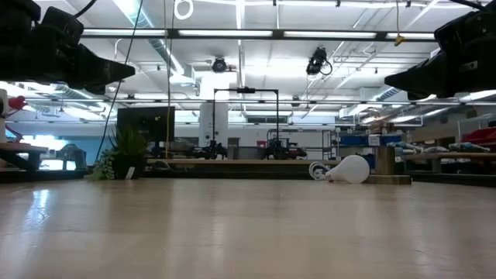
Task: Screw lightbulb
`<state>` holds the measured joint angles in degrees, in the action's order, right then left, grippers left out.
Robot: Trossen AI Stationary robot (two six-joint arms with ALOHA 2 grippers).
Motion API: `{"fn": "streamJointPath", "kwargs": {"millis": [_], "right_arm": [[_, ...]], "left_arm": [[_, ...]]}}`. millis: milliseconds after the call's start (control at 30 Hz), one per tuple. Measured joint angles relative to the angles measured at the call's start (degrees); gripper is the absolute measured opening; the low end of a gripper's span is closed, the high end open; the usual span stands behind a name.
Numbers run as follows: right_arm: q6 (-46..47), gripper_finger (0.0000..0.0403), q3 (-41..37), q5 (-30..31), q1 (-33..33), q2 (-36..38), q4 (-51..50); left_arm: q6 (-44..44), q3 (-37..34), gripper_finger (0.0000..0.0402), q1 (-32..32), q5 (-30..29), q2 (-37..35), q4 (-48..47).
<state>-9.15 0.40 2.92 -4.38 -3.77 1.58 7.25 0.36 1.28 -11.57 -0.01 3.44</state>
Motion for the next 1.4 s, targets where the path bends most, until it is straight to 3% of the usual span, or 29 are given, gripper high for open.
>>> {"fn": "streamJointPath", "kwargs": {"millis": [1267, 1400], "right_arm": [[0.0, 0.0018, 0.02, 0.0, 0.0, 0.0, 0.0], [-0.01, 0.002, 0.01, -0.01, -0.01, 0.0, 0.0]], "left_arm": [[-0.42, 0.0, 0.0006, 0.0, 0.02, 0.0, 0.04], [-6.8, 0.0, 0.0006, -0.04, 0.29, 0.03, -0.14]]}}
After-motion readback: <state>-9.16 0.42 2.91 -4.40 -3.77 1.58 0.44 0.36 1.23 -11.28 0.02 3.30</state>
